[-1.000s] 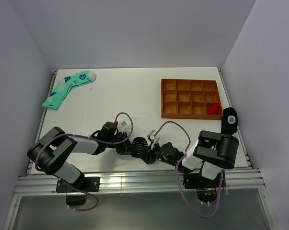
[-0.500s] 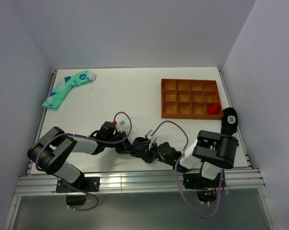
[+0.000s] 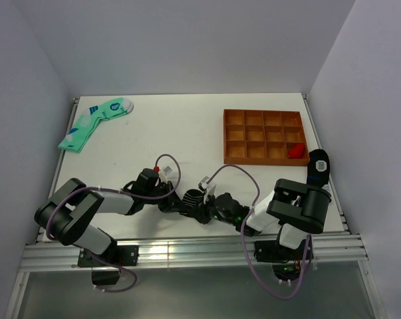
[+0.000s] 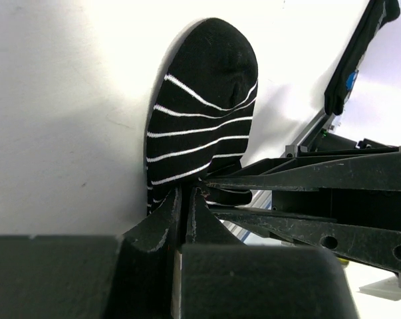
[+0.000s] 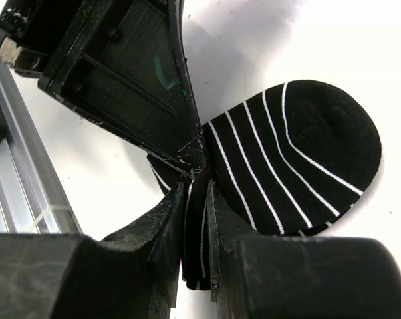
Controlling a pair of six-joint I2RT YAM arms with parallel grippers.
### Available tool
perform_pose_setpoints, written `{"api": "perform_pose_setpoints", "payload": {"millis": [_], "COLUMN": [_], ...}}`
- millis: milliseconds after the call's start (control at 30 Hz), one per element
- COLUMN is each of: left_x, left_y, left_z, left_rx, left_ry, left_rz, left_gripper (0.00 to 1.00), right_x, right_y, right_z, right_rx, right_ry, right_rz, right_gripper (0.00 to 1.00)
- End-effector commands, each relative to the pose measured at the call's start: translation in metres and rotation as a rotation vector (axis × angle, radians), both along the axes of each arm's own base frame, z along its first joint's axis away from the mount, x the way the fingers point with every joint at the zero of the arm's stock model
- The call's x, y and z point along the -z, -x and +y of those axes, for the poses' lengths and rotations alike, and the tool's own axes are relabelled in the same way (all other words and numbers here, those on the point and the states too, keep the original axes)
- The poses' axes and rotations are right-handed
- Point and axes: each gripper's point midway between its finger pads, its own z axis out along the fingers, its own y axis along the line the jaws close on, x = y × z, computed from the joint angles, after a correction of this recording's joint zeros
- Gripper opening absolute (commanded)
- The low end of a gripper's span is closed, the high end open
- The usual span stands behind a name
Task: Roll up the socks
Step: Roll the sock at the center of the board.
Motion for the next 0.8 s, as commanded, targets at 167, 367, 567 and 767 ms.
{"api": "perform_pose_setpoints", "payload": {"millis": [167, 367, 567, 767], "left_x": [0.013, 0.013, 0.014, 0.004], "left_y": [0.012, 0.010, 0.004, -0.001], "left_z": [0.013, 0.014, 0.013, 0.010], "left_rx": [0.014, 0.010, -0.011, -0.042], "left_ry": [-0.082, -0.088, -0.114, -0.114], "left_rz": [-0.031, -0.052, -0.087, -0.159], "left_gripper": [0.03, 0.05, 0.12, 0.28], "right_x": [0.045, 0.047, 0.052, 0.053], "right_y": [0.019, 0.018, 0.020, 0.024], "right_z": [-0.019, -0.021, -0.029, -0.037], "right_rx": [-0.028, -0.016, 0.012, 0.027], "right_ry": [0.170, 0.172, 0.168, 0.128], "right_rz": [0.176, 0.235, 0.316, 0.409], "right_gripper": [0.10, 0.09, 0.08, 0.07]}}
